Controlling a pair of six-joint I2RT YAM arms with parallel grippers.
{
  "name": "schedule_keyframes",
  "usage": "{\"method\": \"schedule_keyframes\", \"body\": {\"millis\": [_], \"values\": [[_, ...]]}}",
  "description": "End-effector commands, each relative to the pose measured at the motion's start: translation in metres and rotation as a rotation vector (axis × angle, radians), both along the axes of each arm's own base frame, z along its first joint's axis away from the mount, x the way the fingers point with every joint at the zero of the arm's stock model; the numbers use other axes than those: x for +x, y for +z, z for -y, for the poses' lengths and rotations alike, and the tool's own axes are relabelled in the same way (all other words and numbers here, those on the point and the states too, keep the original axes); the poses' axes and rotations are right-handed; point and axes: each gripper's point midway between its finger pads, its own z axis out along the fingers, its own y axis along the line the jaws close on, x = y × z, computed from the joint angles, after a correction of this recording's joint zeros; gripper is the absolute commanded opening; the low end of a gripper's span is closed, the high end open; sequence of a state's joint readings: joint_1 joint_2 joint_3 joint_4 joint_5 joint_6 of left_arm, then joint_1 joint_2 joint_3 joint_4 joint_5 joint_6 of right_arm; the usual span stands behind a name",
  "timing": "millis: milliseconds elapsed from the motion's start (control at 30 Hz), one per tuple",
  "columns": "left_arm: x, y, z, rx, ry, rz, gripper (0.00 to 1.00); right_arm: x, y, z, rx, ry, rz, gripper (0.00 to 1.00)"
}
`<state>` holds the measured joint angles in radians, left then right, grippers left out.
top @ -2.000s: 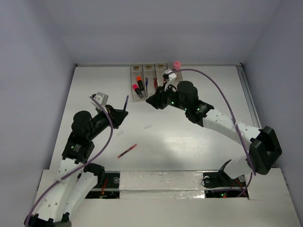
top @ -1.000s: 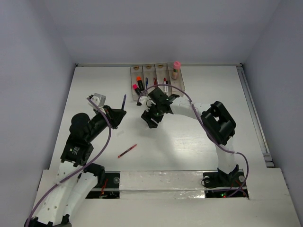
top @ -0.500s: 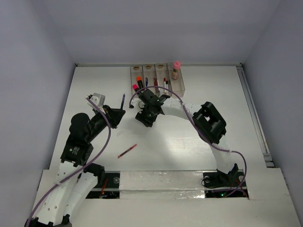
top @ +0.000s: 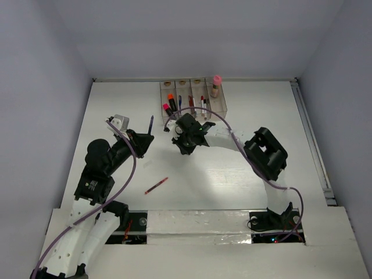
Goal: Sort the stationery into containers
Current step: Close the pen cap on the pen.
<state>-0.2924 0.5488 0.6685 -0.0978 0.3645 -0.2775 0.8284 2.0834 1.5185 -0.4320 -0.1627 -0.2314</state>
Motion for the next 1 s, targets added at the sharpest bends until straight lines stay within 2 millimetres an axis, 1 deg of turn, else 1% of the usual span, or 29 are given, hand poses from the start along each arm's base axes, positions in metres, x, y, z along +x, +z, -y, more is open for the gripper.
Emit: {"method": "schedule_keyframes", "body": {"millis": [0,33,67,100,133,167,200,233,267,300,333,367,433,467,533,567,600,633,667,767,800,867,967], "values": [[0.002,0.021,0.000,-0.011,0.000,0.060,0.00,0.024,0.085,-0.013,0.270,-0.152,0.138,0.00],[0.002,0.021,0.001,-0.006,-0.008,0.062,0.00,0.025,0.093,-0.006,0.306,-0.200,0.147,0.00],[0.001,0.022,0.002,-0.006,-0.016,0.065,0.00,0.034,0.118,-0.007,0.403,-0.290,0.166,0.00],[-0.002,0.022,0.006,-0.011,-0.043,0.068,0.00,0.035,0.156,-0.002,0.492,-0.314,0.200,0.00],[-0.001,0.024,0.008,-0.017,-0.055,0.077,0.00,0.031,0.168,0.000,0.550,-0.358,0.186,0.00],[-0.003,0.025,0.010,-0.030,-0.071,0.073,0.00,0.033,0.196,-0.003,0.649,-0.370,0.221,0.00],[-0.004,0.027,0.013,-0.041,-0.084,0.073,0.00,0.028,0.231,0.002,0.736,-0.389,0.250,0.00],[-0.006,0.027,0.017,-0.052,-0.113,0.070,0.00,0.029,0.248,0.006,0.791,-0.424,0.264,0.00],[-0.007,0.032,0.020,-0.071,-0.126,0.082,0.00,0.035,0.264,0.014,0.869,-0.530,0.274,0.00],[-0.007,0.034,0.022,-0.076,-0.139,0.088,0.00,0.037,0.277,0.020,0.919,-0.571,0.289,0.00],[-0.007,0.036,0.023,-0.077,-0.144,0.100,0.00,0.033,0.301,0.028,0.996,-0.593,0.309,0.00],[-0.006,0.035,0.022,-0.074,-0.139,0.099,0.00,0.033,0.318,0.031,1.098,-0.625,0.309,0.00],[-0.004,0.034,0.020,-0.055,-0.128,0.104,0.00,0.024,0.345,0.029,1.235,-0.607,0.268,0.00],[-0.005,0.034,0.020,-0.054,-0.129,0.106,0.00,0.022,0.364,0.028,1.322,-0.588,0.267,0.00],[-0.005,0.032,0.021,-0.052,-0.137,0.104,0.00,0.016,0.379,0.022,1.415,-0.555,0.217,0.00],[-0.006,0.032,0.021,-0.054,-0.138,0.103,0.00,0.013,0.380,0.015,1.456,-0.544,0.152,0.00],[-0.006,0.032,0.021,-0.054,-0.142,0.104,0.00,0.010,0.389,0.015,1.517,-0.519,0.143,0.00],[-0.006,0.033,0.021,-0.056,-0.142,0.108,0.00,0.009,0.393,0.013,1.555,-0.510,0.120,0.00],[-0.007,0.034,0.021,-0.057,-0.142,0.114,0.00,0.003,0.399,0.009,1.612,-0.472,0.065,0.00],[-0.009,0.037,0.022,-0.062,-0.146,0.126,0.00,-0.008,0.401,-0.003,1.656,-0.426,-0.011,0.00],[-0.009,0.038,0.022,-0.062,-0.148,0.128,0.00,-0.009,0.398,-0.010,1.654,-0.419,-0.027,0.00],[-0.009,0.037,0.022,-0.063,-0.152,0.124,0.00,-0.011,0.403,-0.012,1.675,-0.394,-0.038,0.00],[-0.009,0.035,0.023,-0.063,-0.157,0.120,0.00,-0.014,0.402,-0.018,1.692,-0.381,-0.074,0.00]]}}
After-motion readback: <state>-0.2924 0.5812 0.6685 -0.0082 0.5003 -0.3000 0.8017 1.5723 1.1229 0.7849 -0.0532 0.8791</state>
